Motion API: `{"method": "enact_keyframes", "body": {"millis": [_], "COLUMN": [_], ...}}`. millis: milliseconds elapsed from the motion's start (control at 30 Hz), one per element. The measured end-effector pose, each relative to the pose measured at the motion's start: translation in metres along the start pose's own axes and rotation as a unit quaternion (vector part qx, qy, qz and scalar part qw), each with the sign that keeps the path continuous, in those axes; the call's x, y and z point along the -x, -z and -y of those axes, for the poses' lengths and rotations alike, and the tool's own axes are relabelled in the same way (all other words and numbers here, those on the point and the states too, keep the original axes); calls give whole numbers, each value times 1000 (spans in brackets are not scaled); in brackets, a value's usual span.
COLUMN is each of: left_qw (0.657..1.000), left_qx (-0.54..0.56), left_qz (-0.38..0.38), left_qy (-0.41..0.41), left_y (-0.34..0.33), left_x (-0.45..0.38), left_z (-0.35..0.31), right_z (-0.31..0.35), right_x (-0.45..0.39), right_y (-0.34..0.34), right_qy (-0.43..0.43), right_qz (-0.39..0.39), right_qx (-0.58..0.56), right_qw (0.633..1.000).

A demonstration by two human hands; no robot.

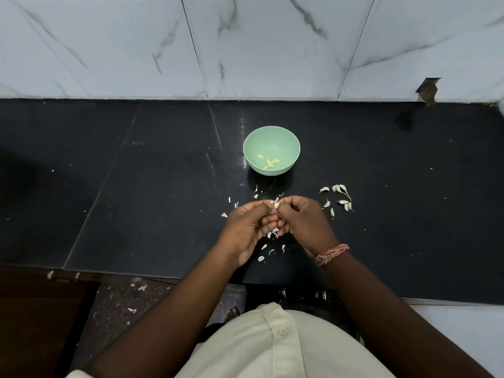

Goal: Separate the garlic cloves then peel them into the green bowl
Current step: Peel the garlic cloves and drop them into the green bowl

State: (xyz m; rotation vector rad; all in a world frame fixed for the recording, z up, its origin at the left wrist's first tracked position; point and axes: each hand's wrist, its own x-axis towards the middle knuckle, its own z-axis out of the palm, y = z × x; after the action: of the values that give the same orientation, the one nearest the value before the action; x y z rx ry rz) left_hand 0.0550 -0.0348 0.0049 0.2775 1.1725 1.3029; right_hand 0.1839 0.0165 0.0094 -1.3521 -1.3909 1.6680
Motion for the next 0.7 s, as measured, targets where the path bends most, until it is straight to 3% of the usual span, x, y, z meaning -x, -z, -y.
{"method": "enact_keyframes", "body": {"millis": [300, 600, 700], "left_qw": [972, 974, 978], "left_qx": [216, 213, 197], "left_qz": [3, 7, 1], "left_qy": [92, 73, 69], "left_y": [0, 0, -1], "left_x": [2, 4, 4], "left_z": [3, 8, 8], "right_z": [3, -1, -3], "right_x": [8, 8, 4], "right_y": [-2, 4, 10], "right_qy": [29, 92, 110], "right_qz": [-33, -146, -129], "right_qx": [1, 110, 128], "right_qw": [999, 979, 977]}}
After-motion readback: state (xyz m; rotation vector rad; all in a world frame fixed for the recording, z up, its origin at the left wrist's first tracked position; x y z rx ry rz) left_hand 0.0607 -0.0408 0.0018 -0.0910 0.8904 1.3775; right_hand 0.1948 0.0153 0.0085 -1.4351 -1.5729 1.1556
